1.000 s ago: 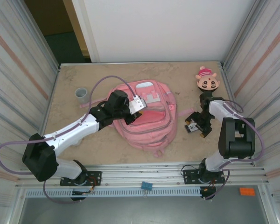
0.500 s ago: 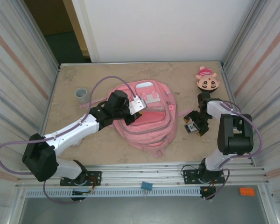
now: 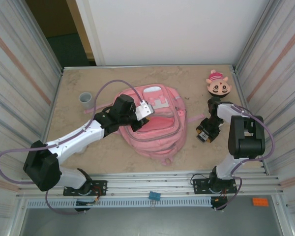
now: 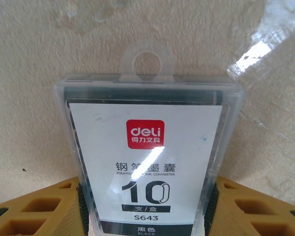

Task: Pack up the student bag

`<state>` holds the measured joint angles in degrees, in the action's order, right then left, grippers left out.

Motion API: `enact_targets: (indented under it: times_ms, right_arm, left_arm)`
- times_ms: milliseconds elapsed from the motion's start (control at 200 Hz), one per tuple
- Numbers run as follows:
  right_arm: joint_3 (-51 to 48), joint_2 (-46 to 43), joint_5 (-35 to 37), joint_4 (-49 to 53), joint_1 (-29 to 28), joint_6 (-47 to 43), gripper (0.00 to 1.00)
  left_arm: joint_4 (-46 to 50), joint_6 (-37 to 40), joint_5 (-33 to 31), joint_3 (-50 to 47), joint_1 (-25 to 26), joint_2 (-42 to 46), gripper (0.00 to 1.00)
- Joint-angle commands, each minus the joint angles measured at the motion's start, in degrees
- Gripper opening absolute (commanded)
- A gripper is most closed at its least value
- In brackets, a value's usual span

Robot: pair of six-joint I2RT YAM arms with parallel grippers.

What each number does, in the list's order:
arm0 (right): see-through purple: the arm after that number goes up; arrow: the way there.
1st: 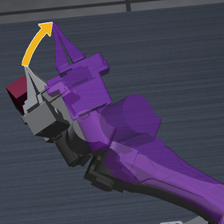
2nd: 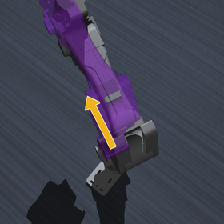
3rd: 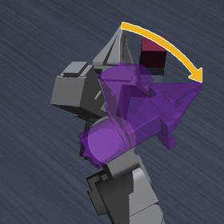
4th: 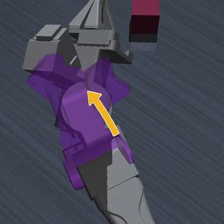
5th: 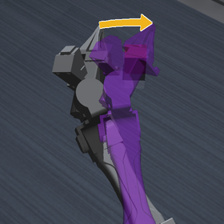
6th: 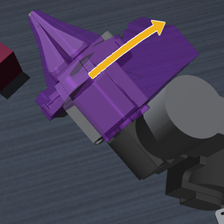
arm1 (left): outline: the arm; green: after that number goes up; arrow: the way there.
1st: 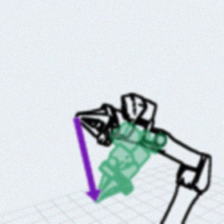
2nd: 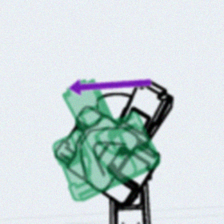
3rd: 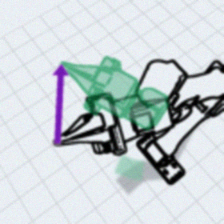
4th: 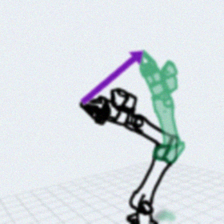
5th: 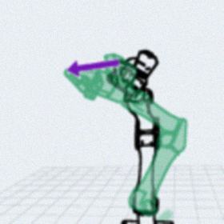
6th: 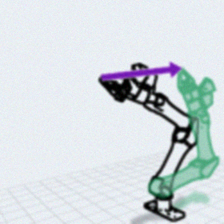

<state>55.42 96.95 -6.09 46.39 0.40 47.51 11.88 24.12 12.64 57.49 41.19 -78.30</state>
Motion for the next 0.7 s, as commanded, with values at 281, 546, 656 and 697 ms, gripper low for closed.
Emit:
enact_targets:
  times_ms: [281, 546, 656, 697]
  right_arm:
    - [0.28, -12.23, -3.28, 2.12, -4.96, -4.03, 0.41]
    - [-0.47, -28.24, -10.6, -0.15, -12.66, 7.81, 0.41]
    - [-1.81, -32.22, -12.33, -5.43, -18.71, 15.82, 0.42]
    - [-2.68, -32.93, -12.68, -7.83, -21.2, 18.76, 0.42]
  left_arm:
    - [-3.61, -6.02, 1.59, -1.3, -1.9, 4.53, 0.03]
    - [-5.65, -14.49, 0.89, -1.73, -2.06, 4.95, 0.02]
    - [-7.34, -17.41, 2.38, -1.61, -2.08, 5.18, 0.02]
    - [-7.78, -18.14, 2.71, -1.46, -2.08, 5.42, 0.02]
